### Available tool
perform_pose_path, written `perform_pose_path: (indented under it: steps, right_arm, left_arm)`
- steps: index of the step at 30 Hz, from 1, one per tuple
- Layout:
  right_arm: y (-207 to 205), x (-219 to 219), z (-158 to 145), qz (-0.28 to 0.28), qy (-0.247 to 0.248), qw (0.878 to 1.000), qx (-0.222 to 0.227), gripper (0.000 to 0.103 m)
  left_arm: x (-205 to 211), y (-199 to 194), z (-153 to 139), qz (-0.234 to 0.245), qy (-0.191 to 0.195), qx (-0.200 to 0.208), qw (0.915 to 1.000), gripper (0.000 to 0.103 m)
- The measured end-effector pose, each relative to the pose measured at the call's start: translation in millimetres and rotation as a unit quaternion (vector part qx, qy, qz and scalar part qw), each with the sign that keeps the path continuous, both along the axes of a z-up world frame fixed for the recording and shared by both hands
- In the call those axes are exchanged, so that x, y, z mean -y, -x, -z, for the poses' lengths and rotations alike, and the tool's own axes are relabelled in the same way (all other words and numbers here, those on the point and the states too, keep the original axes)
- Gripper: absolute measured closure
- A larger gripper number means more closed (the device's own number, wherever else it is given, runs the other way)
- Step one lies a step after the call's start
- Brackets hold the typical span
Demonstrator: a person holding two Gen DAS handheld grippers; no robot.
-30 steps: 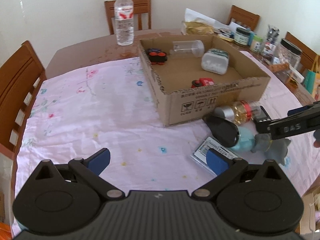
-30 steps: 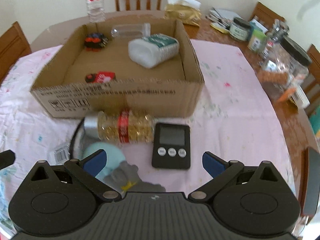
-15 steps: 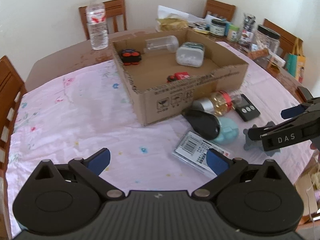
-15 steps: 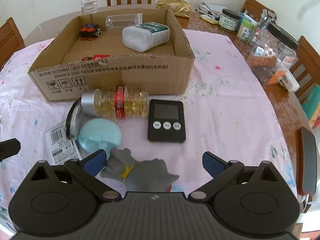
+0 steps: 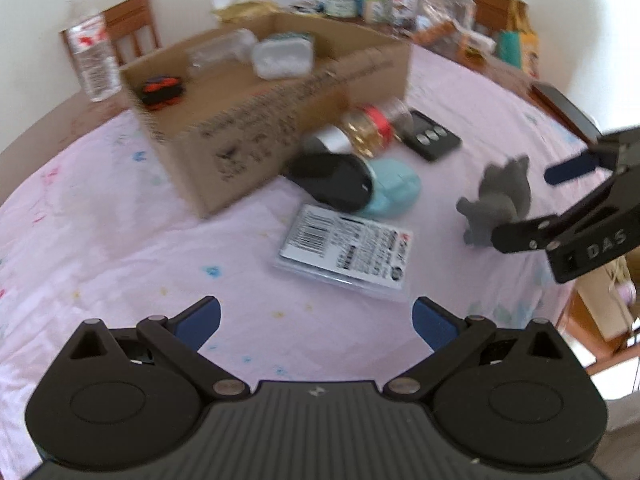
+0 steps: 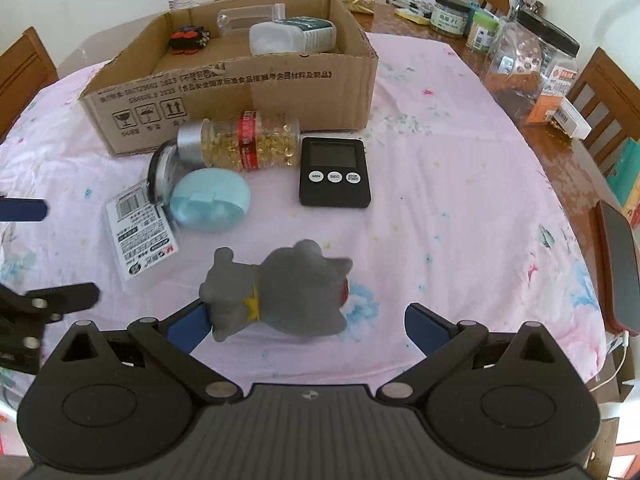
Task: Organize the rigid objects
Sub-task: 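Move the right tool toward the gray toy cat while the left tool approaches the white card pack, then grasp the gray toy cat with the right tool while the left tool grasps the white M&G card pack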
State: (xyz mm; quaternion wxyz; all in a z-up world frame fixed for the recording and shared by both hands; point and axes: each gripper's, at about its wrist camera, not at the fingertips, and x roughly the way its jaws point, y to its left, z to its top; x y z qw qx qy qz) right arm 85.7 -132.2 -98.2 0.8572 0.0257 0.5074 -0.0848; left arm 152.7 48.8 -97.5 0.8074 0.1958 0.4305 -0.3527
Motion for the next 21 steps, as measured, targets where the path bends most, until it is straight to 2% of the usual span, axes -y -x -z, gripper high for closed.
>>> perform_pose_path:
  steps: [5,8,21]
  right_arm:
    - [8.7,-4.5,1.9,-0.021,0.001,1.000,-0.002,0.000]
    - [13.7,-5.8,3.6,-0.034,-0.003,0.999,0.001,0.000]
    - [16.2,-3.6,23.4,-0.060,-0.004,0.998,0.005,0.000]
  left_arm:
    - [9.2,-3.9,15.0,0.019,-0.017,-0.002,0.9997,0.000]
    - [9.6,-11.7,17.7,0.017,0.000,-0.018,0.9997,0.000]
    - [33.2,-27.4,18.2,0.073,0.010,-0.007,0.9972,0.000]
